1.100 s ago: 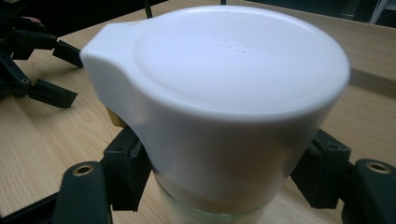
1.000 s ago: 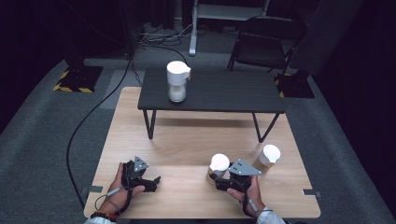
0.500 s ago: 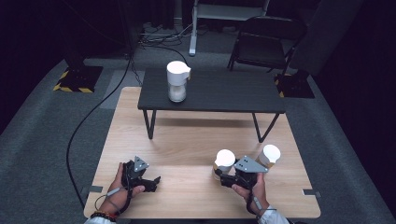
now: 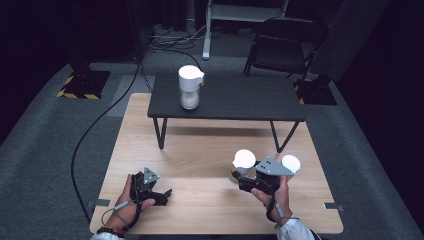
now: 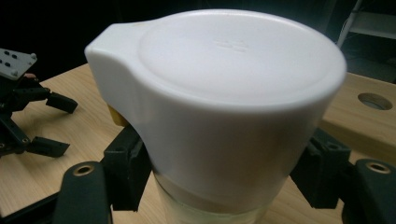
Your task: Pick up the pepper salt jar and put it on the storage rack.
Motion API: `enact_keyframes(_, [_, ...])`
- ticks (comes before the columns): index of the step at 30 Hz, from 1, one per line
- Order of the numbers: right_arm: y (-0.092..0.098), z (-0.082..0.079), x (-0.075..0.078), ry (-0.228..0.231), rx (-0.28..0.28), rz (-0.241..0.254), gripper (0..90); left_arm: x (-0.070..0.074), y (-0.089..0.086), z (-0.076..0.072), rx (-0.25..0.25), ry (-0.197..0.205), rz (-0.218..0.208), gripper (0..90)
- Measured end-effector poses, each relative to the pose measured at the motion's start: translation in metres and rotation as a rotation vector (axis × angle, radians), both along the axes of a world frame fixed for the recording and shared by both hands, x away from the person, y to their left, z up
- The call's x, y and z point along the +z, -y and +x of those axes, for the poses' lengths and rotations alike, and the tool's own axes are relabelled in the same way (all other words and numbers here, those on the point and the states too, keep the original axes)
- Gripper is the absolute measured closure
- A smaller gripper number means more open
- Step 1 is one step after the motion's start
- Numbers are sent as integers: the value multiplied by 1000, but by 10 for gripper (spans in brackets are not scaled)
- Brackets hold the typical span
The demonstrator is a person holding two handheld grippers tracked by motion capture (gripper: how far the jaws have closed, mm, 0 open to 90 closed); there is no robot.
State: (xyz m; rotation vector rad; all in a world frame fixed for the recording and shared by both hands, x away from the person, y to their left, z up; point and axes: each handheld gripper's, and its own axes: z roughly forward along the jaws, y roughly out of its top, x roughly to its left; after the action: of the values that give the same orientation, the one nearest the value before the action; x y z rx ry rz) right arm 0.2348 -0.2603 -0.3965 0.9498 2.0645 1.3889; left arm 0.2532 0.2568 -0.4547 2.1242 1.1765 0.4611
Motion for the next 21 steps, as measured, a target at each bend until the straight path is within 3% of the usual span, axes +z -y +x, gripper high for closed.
enact_keyframes(21, [-10,9,54,40,-37,21,300,0,0,0,-2,1,2,1])
